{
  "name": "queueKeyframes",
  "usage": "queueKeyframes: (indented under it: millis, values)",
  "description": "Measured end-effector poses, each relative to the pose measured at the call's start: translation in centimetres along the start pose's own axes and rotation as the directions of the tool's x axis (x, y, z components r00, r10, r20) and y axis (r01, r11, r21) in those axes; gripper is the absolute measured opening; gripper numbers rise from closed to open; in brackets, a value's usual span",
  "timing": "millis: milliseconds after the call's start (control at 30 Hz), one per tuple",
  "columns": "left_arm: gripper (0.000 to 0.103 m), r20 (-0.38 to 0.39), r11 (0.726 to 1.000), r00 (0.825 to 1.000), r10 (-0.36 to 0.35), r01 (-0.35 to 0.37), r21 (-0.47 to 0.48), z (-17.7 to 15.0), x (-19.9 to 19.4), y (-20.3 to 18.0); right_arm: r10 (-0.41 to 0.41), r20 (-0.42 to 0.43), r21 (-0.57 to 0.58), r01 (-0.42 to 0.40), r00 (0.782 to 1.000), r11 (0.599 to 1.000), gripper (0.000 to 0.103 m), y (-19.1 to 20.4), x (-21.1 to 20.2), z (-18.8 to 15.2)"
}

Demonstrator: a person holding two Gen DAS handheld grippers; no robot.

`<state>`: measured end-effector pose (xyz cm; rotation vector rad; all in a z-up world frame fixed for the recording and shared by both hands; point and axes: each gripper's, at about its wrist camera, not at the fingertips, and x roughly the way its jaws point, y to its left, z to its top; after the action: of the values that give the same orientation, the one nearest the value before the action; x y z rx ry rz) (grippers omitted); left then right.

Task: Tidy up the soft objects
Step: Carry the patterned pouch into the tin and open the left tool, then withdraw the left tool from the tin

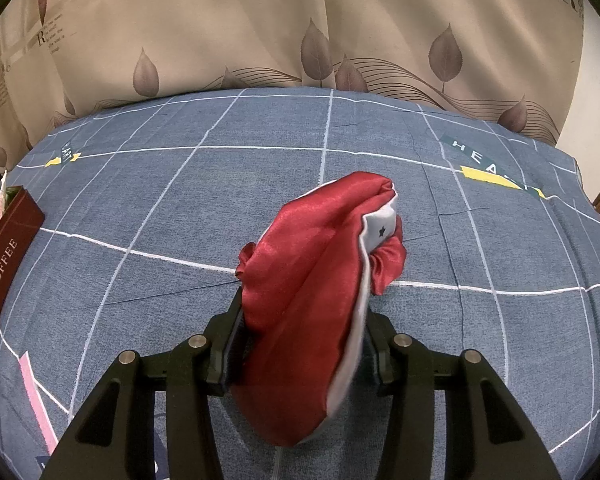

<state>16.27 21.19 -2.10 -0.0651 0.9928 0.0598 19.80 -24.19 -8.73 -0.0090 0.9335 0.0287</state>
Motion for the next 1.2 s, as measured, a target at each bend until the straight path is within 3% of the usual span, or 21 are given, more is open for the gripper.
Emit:
queueKeyframes:
  millis: [767, 1033, 1200]
  values:
    - [0.056, 0.038, 0.999, 0.999, -0.020, 0.018, 0.046, -0.9, -3.9, 0.1, 0.001, 0.000, 0.000, -0.001, 1.000, 1.000, 0.045, 0.0, 0.0, 0.0]
    - [0.057, 0.091, 0.995, 0.996, 0.022, -0.031, 0.091, -3.0, -6.7, -0.5, 0.000, -0.001, 0.000, 0.000, 1.000, 1.000, 0.046, 0.0, 0.0, 0.0]
    - [0.057, 0.174, 0.994, 0.980, 0.101, -0.109, 0.033, -4.9, -8.9, 0.4, -0.002, -0.001, -0.001, 0.002, 1.000, 1.000, 0.046, 0.0, 0.0, 0.0]
